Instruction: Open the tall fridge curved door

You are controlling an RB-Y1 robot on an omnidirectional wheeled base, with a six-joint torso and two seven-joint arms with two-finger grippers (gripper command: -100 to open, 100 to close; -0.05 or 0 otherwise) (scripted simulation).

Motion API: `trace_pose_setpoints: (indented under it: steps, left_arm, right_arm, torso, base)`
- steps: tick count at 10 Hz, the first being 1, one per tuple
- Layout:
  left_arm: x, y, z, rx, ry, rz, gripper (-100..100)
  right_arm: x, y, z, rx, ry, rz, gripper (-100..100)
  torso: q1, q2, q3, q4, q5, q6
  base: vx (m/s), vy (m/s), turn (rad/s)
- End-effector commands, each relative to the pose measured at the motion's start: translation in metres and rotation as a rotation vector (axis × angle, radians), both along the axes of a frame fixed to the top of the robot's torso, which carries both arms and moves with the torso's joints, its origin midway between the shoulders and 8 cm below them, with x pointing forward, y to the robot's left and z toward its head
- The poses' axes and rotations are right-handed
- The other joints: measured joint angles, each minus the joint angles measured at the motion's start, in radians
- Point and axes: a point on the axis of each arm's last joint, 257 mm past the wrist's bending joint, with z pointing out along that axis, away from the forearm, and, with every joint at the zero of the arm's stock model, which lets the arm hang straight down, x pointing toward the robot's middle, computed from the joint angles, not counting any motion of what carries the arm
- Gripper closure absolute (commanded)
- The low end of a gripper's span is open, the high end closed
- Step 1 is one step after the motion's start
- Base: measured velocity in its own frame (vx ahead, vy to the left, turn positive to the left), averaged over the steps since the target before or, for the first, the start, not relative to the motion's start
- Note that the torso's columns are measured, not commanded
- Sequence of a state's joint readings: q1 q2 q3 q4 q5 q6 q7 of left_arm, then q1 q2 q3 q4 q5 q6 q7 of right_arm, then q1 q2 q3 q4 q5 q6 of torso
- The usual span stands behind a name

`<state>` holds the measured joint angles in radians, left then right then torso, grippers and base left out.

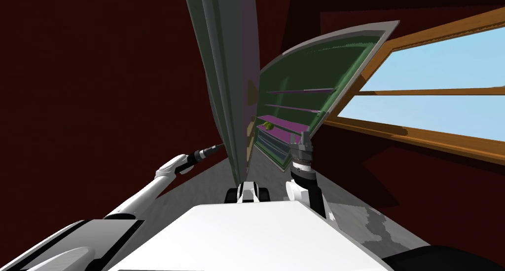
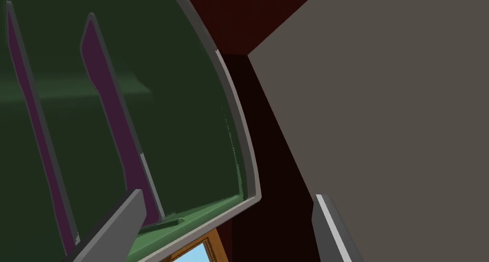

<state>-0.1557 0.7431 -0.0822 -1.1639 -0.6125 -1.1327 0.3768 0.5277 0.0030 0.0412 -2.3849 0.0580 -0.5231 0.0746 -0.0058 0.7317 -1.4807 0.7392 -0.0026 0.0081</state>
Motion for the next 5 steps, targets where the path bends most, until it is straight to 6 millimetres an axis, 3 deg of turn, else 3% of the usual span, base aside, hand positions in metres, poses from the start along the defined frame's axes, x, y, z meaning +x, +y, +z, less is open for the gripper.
trace_pose_setpoints:
  steps: [1, 5]
  left_arm:
    - [-0.0108, -0.0134, 0.0065, -0.007, -0.014, -0.058, 100]
    - [-0.019, -0.0202, 0.0068, -0.008, -0.014, -0.094, 100]
  right_arm:
    - [0.0, 0.0, 0.0, 0.0, 0.0, 0.0, 0]
    - [0.0, 0.0, 0.0, 0.0, 0.0, 0.0, 0]
  torso:
    - [-0.002, 0.004, 0.003, 0.0, 0.0, -0.002]
    - [-0.006, 0.016, 0.011, 0.002, 0.0, -0.004]
  base:
    - [0.044, 0.238, -0.063]
    - [0.06, 0.194, 0.017]
